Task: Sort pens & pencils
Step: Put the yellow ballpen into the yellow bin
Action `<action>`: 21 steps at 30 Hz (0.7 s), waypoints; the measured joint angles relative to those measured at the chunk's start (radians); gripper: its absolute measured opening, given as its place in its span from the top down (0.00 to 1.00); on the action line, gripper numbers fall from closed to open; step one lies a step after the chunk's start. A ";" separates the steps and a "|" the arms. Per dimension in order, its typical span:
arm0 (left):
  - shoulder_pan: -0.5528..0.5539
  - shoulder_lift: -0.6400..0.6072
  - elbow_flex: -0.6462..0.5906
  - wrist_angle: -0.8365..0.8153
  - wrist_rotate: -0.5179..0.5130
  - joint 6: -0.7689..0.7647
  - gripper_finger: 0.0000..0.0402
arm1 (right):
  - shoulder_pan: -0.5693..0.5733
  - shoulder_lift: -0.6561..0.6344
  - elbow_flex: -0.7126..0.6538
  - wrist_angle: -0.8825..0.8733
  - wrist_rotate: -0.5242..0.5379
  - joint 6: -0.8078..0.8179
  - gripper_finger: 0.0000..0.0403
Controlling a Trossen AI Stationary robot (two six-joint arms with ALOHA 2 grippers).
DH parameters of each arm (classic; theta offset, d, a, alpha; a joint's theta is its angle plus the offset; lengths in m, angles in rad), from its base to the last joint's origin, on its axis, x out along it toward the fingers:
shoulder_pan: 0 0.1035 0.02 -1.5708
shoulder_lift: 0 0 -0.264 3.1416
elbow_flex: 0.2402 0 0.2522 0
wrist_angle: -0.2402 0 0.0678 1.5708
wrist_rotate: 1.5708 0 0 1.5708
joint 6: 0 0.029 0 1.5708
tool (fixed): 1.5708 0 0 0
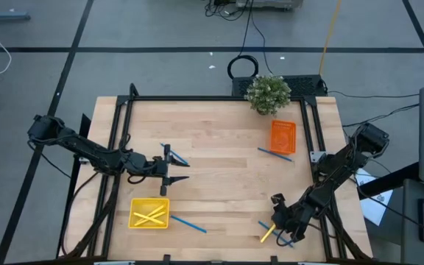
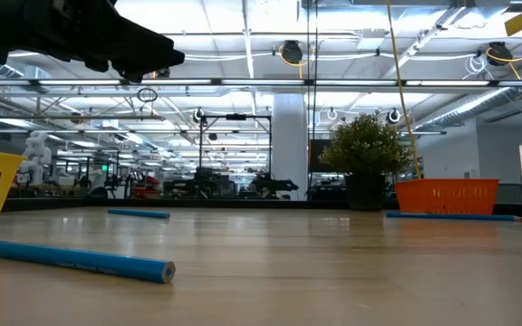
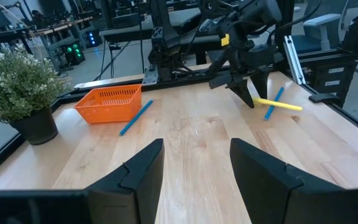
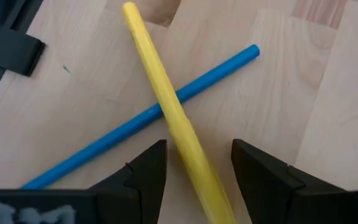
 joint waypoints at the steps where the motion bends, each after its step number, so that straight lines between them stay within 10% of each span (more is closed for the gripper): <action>1: 0.000 0.000 0.000 0.000 0.000 0.000 0.52 | 0.000 0.000 -0.005 0.007 0.001 -0.005 0.58; 14: 0.000 0.000 0.000 0.000 0.000 0.000 0.52 | -0.001 0.000 -0.027 0.016 0.014 -0.065 0.92; 21: 0.000 0.000 0.000 0.001 0.000 0.003 0.52 | -0.003 -0.043 -0.032 -0.003 0.034 -0.036 0.94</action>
